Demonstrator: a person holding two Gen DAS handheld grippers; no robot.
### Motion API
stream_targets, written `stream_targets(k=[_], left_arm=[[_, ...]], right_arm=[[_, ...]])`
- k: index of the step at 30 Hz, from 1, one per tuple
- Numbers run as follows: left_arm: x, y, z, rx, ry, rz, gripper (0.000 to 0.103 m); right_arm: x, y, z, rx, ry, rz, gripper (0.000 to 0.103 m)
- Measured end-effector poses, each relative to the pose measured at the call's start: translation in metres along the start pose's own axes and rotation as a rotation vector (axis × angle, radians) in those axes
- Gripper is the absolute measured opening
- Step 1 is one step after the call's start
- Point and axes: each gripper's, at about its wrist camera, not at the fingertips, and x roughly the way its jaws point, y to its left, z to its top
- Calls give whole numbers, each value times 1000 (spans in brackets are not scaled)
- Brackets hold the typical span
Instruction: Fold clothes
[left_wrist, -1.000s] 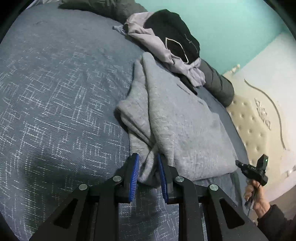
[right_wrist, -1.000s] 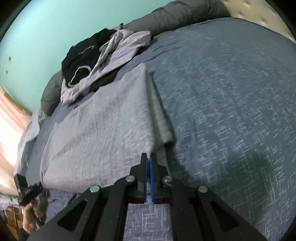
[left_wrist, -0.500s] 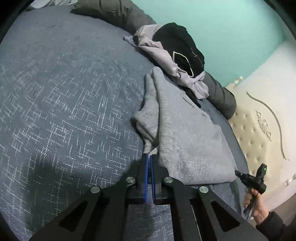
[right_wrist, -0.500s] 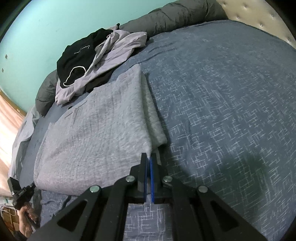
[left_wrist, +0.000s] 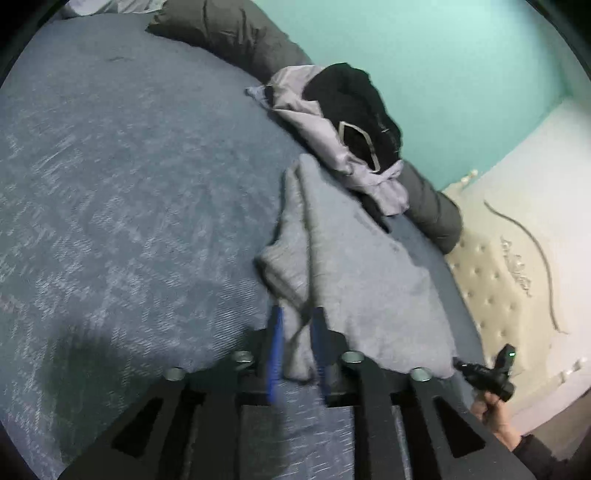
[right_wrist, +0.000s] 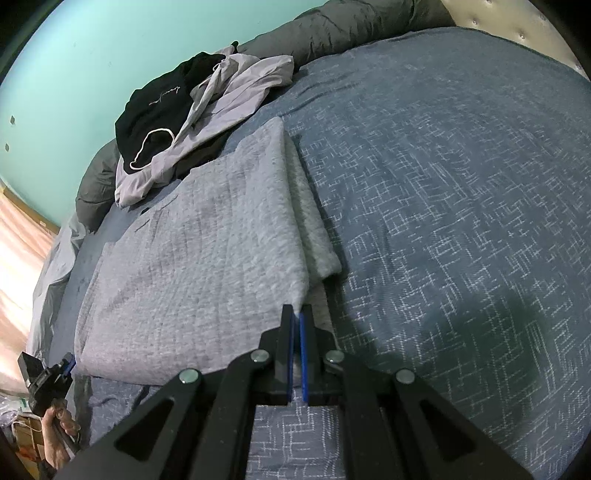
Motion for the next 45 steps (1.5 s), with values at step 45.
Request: stream_targets(k=[45], left_arm=[[17, -3, -12, 105, 106, 113, 4]], right_arm=[[-8, -34, -23, 94, -20, 4, 2]])
